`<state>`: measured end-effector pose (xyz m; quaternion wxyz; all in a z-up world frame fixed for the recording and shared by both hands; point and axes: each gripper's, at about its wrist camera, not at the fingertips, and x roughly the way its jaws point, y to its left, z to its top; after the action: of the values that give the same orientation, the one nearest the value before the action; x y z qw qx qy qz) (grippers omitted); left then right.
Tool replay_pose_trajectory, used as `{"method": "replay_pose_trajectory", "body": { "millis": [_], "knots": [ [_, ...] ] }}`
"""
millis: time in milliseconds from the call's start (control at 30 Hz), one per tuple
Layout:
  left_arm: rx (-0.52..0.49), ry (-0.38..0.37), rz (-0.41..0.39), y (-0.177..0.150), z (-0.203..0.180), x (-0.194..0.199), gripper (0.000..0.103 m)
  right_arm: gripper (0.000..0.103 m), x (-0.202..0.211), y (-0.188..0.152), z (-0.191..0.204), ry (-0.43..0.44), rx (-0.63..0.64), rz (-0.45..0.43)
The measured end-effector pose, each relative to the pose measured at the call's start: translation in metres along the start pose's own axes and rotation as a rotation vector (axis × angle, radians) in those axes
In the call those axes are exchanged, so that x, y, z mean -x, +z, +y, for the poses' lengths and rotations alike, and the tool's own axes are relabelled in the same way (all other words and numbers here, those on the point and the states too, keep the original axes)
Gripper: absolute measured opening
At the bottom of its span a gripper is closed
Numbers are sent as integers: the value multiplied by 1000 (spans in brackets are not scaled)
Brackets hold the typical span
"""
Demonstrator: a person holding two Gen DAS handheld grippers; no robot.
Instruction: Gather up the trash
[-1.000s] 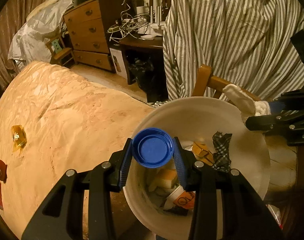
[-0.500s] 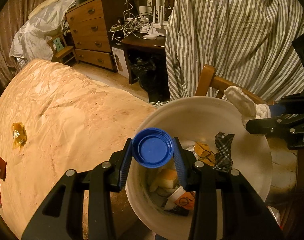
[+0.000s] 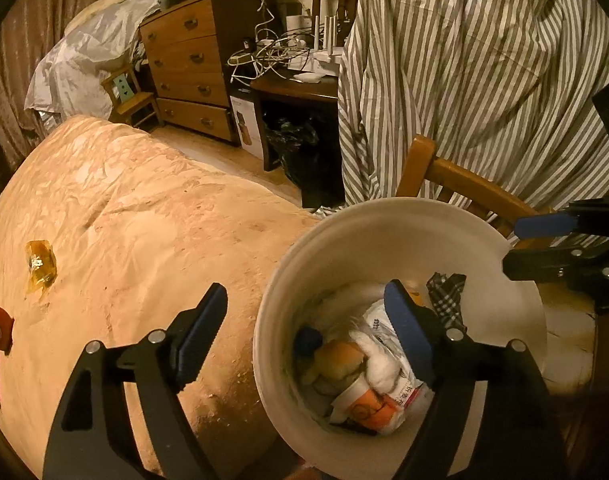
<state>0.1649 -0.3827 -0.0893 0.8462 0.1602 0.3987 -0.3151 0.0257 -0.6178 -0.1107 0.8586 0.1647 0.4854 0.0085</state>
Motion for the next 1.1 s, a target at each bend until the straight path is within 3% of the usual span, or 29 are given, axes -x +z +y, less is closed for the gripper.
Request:
{"method": "replay_pose_trajectory", "body": {
  "millis": [100, 200, 267, 400, 567, 733, 1100],
  "knots": [
    [4, 3, -28, -3, 3, 12, 84, 75, 19, -7, 10, 13, 4, -57],
    [14, -10, -84, -12, 9, 41, 92, 83, 53, -23, 26, -1, 28, -174],
    [19, -11, -134, -20, 13, 64, 97, 88, 80, -41, 46, -63, 80, -274],
    [53, -2, -239, -40, 25, 112, 97, 98, 120, -78, 81, -119, 150, -426],
    [105, 26, -342, -65, 38, 161, 97, 98, 153, -126, 114, -196, 202, -566],
    [142, 53, -419, -93, 39, 195, 97, 98, 166, -171, 129, -244, 199, -621],
    [109, 24, -417, -132, 16, 212, 98, 98, 172, -225, 124, -233, 124, -623]
  ]
}}
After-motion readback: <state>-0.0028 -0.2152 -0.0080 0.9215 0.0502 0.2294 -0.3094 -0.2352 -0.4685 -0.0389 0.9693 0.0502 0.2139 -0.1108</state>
